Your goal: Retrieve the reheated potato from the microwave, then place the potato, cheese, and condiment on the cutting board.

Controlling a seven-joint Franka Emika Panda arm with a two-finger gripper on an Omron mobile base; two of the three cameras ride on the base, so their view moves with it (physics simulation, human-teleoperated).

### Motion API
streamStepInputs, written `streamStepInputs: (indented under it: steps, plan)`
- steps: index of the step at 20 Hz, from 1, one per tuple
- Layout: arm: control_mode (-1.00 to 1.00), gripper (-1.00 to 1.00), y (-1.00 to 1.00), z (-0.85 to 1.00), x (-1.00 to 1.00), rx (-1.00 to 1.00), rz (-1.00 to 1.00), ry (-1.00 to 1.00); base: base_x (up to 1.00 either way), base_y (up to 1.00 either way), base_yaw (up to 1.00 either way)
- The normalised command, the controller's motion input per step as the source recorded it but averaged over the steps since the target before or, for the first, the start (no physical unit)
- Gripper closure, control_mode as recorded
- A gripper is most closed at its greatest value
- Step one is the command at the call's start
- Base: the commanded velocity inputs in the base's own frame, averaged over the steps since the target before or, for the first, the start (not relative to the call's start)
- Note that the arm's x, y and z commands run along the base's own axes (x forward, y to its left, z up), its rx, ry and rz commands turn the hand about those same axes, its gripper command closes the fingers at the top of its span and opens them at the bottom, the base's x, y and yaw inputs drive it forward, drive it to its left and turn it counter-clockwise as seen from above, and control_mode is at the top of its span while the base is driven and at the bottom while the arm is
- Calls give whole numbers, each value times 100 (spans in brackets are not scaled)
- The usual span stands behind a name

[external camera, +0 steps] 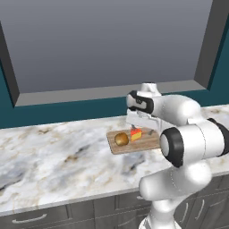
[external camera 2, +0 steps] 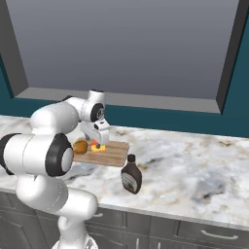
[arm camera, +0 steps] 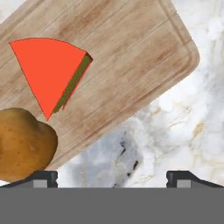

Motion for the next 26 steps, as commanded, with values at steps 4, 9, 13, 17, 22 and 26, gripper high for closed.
streamStepInputs:
  steps: [4,9,13,17,22,26]
  plan:
    - [-100,-100,-23,24,-60,-6,0,0,0,0,0]
    - [-100,-100,-26,23,-62,-7,0,0,0,0,0]
    - [-100,-100,-31,29,-53,-10,0,1,0,0,0]
    - [-100,-100,-38,30,-52,-6,0,3,0,0,0]
    - [-100,-100,-43,22,-52,-4,1,3,0,0,0]
    - [-100,-100,-50,20,-44,-1,8,0,0,0,0]
